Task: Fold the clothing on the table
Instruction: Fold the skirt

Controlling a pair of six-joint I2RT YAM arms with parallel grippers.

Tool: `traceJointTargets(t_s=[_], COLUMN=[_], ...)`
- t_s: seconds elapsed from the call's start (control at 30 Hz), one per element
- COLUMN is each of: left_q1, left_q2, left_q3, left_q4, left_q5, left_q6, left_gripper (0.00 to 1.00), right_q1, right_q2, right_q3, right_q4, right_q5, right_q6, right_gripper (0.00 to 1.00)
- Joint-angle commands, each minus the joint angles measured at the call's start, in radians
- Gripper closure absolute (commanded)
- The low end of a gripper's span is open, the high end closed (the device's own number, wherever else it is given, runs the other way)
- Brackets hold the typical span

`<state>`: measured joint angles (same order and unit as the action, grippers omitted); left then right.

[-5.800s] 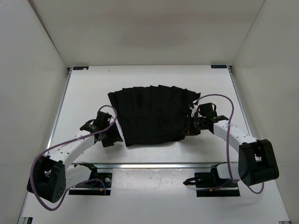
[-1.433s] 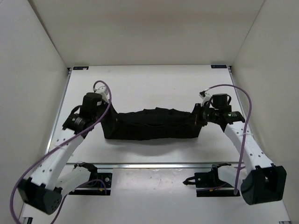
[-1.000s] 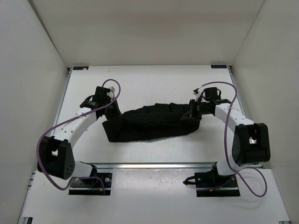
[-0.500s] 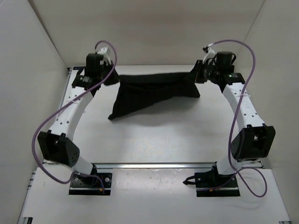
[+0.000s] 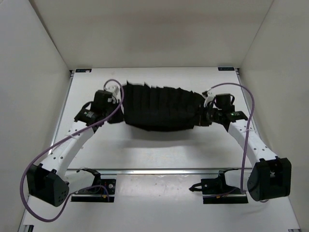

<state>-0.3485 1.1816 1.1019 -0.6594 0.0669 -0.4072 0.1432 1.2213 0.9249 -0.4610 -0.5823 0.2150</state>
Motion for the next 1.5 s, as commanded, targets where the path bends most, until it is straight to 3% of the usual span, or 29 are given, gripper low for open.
traceJointTargets(t_s=[0.0, 0.1, 0.23, 0.3, 0.4, 0.6, 0.8, 0.87, 0.9, 0.97, 1.03, 1.07, 1.13, 1.23, 1.37, 1.43, 1.47], left_q1=[-0.029, -0.06, 0.043, 0.075, 0.066, 0.088, 0.101, 0.109, 0.111, 0.117, 0.114, 0.108, 0.108, 0.117, 0.108, 0.114, 0.103], left_q2=[-0.108, -0.215, -0.205, -0.085, 0.074, 0.401, 0.581, 0.63, 0.653, 0.671, 0.667, 0.662, 0.626, 0.564, 0.487, 0.475, 0.469], left_q3=[-0.112, -0.137, -0.152, -0.134, -0.088, 0.111, 0.326, 0.404, 0.427, 0.438, 0.454, 0.466, 0.469, 0.434, 0.301, 0.251, 0.222], left_q4=[-0.139, -0.215, -0.209, -0.166, -0.103, -0.069, -0.091, -0.109, -0.111, -0.105, -0.086, -0.083, -0.06, -0.007, 0.087, 0.148, 0.182], left_q5=[-0.084, -0.067, -0.027, -0.001, -0.003, 0.033, 0.03, 0.024, 0.036, 0.043, 0.05, 0.025, 0.011, 0.033, 0.065, 0.132, 0.158], left_q6=[-0.068, -0.139, -0.128, -0.091, -0.044, -0.004, 0.025, 0.039, 0.05, 0.053, 0.065, 0.065, 0.077, 0.073, 0.093, 0.117, 0.125], left_gripper=[1.0, 1.0, 1.0, 1.0, 1.0, 1.0, 0.99, 0.94, 0.9, 0.68, 0.5, 0.4, 0.33, 0.28, 0.25, 0.31, 0.46], right_q1=[-0.021, -0.016, -0.069, -0.122, -0.099, -0.12, -0.171, -0.175, -0.178, -0.183, -0.194, -0.194, -0.185, -0.18, -0.177, -0.166, -0.153], right_q2=[-0.113, -0.195, -0.214, -0.111, 0.033, 0.246, 0.331, 0.333, 0.331, 0.32, 0.299, 0.291, 0.259, 0.205, 0.17, 0.173, 0.179], right_q3=[-0.072, -0.072, -0.109, -0.13, -0.106, -0.011, 0.064, 0.063, 0.058, 0.04, 0.032, 0.034, 0.029, 0.026, -0.024, -0.037, -0.044], right_q4=[-0.097, -0.15, -0.087, -0.044, -0.019, 0.094, 0.108, 0.102, 0.104, 0.128, 0.174, 0.183, 0.218, 0.269, 0.288, 0.289, 0.286], right_q5=[0.076, 0.059, 0.006, -0.052, -0.031, -0.085, -0.131, -0.14, -0.133, -0.137, -0.154, -0.162, -0.145, -0.111, -0.079, -0.059, -0.051], right_q6=[0.004, 0.035, 0.084, 0.081, 0.07, 0.096, 0.145, 0.139, 0.138, 0.149, 0.159, 0.156, 0.149, 0.1, 0.025, -0.008, -0.029], right_gripper=[1.0, 1.0, 1.0, 1.0, 1.0, 1.0, 1.0, 1.0, 0.96, 0.85, 0.58, 0.52, 0.36, 0.21, 0.2, 0.25, 0.3])
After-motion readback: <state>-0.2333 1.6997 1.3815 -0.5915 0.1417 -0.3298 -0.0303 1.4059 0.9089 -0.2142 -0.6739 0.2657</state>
